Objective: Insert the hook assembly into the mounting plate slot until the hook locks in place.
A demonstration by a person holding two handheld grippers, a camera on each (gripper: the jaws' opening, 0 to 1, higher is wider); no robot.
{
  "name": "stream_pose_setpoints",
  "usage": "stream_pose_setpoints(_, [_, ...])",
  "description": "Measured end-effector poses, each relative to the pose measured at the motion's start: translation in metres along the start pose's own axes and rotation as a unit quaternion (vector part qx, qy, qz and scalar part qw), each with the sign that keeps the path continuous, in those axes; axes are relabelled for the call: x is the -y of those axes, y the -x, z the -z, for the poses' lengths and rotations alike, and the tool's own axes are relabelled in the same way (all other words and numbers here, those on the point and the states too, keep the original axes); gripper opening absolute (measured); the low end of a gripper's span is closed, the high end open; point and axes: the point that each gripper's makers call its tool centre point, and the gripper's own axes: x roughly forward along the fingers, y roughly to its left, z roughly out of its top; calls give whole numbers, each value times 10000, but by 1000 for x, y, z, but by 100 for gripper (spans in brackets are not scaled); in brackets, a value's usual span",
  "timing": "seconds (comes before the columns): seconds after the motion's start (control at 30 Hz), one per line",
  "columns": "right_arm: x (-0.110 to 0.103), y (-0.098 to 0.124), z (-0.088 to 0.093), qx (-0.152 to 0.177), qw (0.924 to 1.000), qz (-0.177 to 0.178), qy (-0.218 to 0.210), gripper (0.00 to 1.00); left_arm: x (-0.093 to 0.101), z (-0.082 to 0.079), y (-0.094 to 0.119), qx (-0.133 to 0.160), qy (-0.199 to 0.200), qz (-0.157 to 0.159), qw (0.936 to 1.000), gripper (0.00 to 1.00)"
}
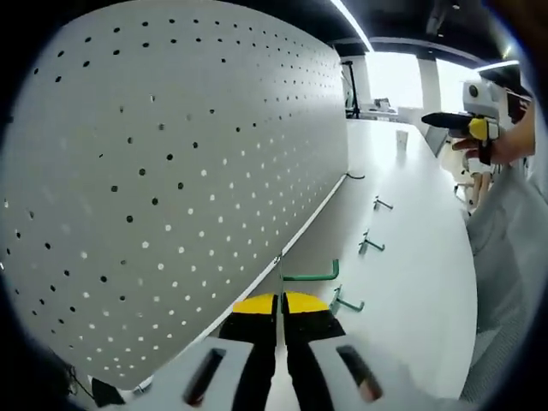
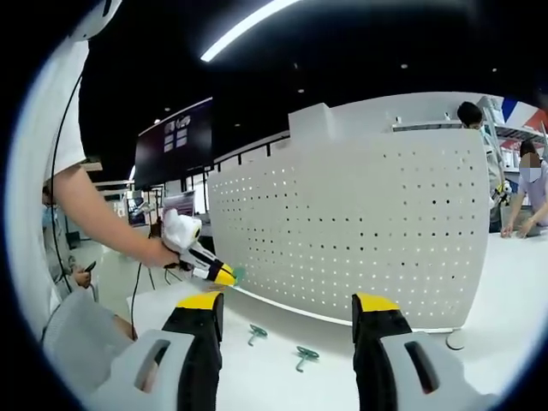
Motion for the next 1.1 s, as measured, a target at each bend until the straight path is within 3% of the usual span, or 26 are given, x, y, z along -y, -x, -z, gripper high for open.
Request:
stream_pose_setpoints(0.33, [-3, 2, -4, 77, 10000, -14, -25, 59, 5, -34, 13, 755, 449, -249, 9958, 2])
stream_pose_setpoints(0.67, [-9, 0, -13, 188, 9998, -87, -12, 59, 19, -64, 29, 1264, 488, -282, 9904, 2])
stream_pose_setpoints(1.1, [-14, -1, -15, 220, 9997, -129, 6, 59, 33, -107, 51, 2064, 740, -404, 9748, 2])
